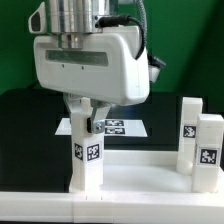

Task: Assemble desk

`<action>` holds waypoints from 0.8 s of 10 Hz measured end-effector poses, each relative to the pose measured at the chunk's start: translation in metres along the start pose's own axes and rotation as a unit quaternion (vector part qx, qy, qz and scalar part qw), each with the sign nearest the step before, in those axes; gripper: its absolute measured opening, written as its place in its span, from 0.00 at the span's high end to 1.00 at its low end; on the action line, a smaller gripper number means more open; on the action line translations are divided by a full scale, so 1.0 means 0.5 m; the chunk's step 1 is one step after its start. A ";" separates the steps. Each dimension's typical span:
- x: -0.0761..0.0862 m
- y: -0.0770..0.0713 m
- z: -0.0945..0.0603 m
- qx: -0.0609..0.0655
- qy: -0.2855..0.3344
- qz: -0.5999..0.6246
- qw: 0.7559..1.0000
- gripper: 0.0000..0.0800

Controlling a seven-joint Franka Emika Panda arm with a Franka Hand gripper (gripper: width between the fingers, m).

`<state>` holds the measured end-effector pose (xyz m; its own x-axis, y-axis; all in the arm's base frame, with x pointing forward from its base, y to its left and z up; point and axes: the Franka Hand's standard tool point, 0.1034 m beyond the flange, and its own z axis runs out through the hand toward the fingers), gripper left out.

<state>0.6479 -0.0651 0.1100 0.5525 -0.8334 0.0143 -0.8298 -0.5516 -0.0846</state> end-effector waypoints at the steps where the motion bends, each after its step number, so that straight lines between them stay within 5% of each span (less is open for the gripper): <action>1: 0.000 0.000 0.000 0.000 0.000 -0.010 1.000 0.64; 2: 0.000 0.001 0.001 0.000 0.000 -0.033 0.999 0.64; 4: -0.006 0.000 0.002 -0.001 -0.001 -0.079 0.997 0.25; 8: -0.009 -0.005 0.003 -0.003 0.004 -0.287 0.958 0.19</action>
Offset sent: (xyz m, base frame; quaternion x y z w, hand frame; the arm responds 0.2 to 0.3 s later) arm -0.0142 0.0036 0.0011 -0.0214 -0.0004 -0.1082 0.9939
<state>0.6474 -0.0598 0.1088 0.9172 -0.3934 0.0638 -0.3903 -0.9190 -0.0558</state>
